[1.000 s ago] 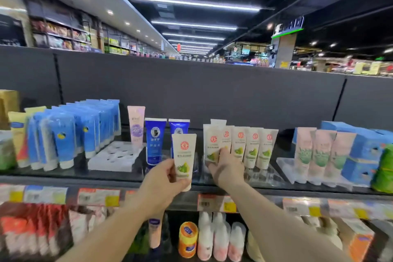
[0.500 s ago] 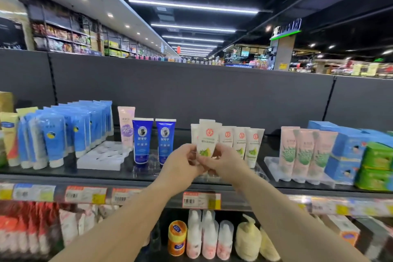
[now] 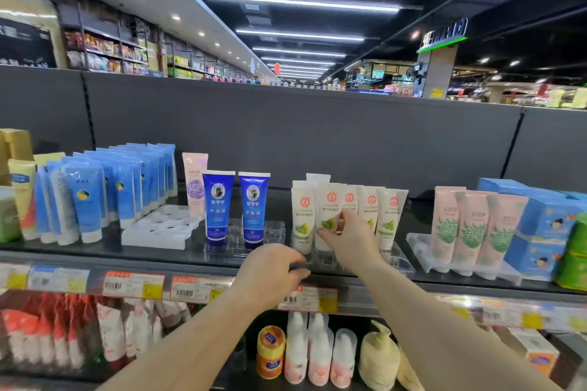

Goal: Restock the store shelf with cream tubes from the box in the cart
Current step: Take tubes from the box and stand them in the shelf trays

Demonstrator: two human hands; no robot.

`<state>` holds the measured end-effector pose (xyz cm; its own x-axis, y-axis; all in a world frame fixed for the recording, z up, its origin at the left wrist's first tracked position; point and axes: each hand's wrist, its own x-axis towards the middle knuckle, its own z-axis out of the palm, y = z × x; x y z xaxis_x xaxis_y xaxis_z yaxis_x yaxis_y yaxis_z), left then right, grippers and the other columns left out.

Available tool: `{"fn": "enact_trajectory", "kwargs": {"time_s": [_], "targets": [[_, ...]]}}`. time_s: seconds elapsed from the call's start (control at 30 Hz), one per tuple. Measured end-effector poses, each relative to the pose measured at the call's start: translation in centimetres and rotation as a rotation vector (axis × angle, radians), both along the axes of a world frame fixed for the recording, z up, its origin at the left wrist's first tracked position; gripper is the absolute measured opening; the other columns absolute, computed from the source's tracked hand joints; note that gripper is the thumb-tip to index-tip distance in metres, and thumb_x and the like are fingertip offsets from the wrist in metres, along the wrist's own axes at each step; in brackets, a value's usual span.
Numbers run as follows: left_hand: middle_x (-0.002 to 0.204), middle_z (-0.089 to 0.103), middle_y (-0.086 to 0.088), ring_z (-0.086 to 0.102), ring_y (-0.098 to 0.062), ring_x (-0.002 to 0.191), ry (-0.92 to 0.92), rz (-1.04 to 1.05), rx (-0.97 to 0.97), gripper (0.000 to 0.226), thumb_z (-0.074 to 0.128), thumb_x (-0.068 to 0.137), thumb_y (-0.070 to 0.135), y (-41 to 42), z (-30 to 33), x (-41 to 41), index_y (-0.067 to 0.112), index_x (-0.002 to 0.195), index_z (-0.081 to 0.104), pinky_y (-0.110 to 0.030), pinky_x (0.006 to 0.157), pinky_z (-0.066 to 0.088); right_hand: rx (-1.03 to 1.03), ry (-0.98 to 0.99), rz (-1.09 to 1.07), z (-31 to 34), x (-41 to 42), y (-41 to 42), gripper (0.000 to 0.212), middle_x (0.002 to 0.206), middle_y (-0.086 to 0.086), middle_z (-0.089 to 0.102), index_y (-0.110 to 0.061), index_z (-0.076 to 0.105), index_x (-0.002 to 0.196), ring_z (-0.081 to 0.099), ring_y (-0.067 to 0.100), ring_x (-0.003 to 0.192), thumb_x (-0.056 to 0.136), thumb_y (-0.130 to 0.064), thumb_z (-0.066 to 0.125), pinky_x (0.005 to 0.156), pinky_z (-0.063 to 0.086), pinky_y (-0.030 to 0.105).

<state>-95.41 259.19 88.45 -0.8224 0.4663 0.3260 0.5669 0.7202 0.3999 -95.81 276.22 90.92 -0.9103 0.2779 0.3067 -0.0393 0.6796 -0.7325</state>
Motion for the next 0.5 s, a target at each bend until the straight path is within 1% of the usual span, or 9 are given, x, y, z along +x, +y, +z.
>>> {"fn": "enact_trajectory", "kwargs": {"time_s": [0.1, 0.23, 0.37, 0.43, 0.47, 0.5], "targets": [[0.111, 0.069, 0.008, 0.061, -0.006, 0.099, 0.016, 0.004, -0.007, 0.031, 0.058, 0.094, 0.040, 0.1, -0.2, -0.2, 0.027, 0.120, 0.067, -0.024, 0.085, 0.049, -0.008, -0.015, 0.007, -0.3, -0.4, 0.2, 0.020, 0.101, -0.011, 0.057, -0.025, 0.050, 0.103, 0.054, 0.008, 0.091, 0.091, -0.028, 0.066, 0.058, 0.037, 0.013], [0.109, 0.069, 0.009, 0.061, -0.004, 0.096, 0.030, -0.012, -0.012, 0.029, 0.058, 0.094, 0.039, 0.1, -0.3, -0.2, 0.027, 0.119, 0.067, -0.023, 0.085, 0.050, 0.015, -0.012, -0.010, -0.9, -0.7, 0.5, 0.021, 0.103, -0.010, 0.060, -0.024, 0.051, 0.104, 0.055, 0.008, 0.090, 0.091, -0.029, 0.066, 0.059, 0.038, 0.014], [0.110, 0.068, 0.009, 0.060, -0.005, 0.097, 0.037, -0.006, -0.027, 0.029, 0.057, 0.095, 0.039, 0.1, -0.2, -0.2, 0.027, 0.119, 0.066, -0.023, 0.086, 0.049, 0.112, -0.004, -0.029, -1.4, -0.6, 0.3, 0.021, 0.096, -0.010, 0.058, -0.025, 0.049, 0.100, 0.055, 0.008, 0.085, 0.090, -0.031, 0.066, 0.059, 0.039, 0.016], [0.110, 0.068, 0.008, 0.059, -0.004, 0.096, 0.037, 0.001, -0.026, 0.028, 0.057, 0.095, 0.038, 0.2, -0.2, -0.2, 0.027, 0.119, 0.066, -0.022, 0.084, 0.048, 0.156, -0.015, -0.043, -1.3, -0.6, 0.3, 0.021, 0.093, -0.007, 0.059, -0.023, 0.048, 0.099, 0.056, 0.010, 0.084, 0.091, -0.033, 0.065, 0.066, 0.047, 0.022], [0.110, 0.068, 0.008, 0.059, -0.004, 0.095, 0.034, 0.005, -0.025, 0.028, 0.058, 0.095, 0.038, 0.3, -0.2, -0.1, 0.027, 0.119, 0.066, -0.021, 0.084, 0.048, 0.183, -0.030, -0.053, -1.2, -0.7, 0.3, 0.021, 0.090, -0.007, 0.058, -0.023, 0.048, 0.098, 0.057, 0.012, 0.084, 0.091, -0.034, 0.064, 0.074, 0.051, 0.029], [0.110, 0.068, 0.008, 0.059, -0.004, 0.095, 0.030, 0.008, -0.026, 0.028, 0.057, 0.095, 0.038, 0.3, -0.2, -0.1, 0.027, 0.120, 0.066, -0.021, 0.083, 0.048, 0.222, -0.056, -0.062, -1.1, -0.9, 0.3, 0.021, 0.085, -0.007, 0.057, -0.022, 0.047, 0.097, 0.058, 0.014, 0.085, 0.092, -0.034, 0.063, 0.084, 0.052, 0.037]]}}
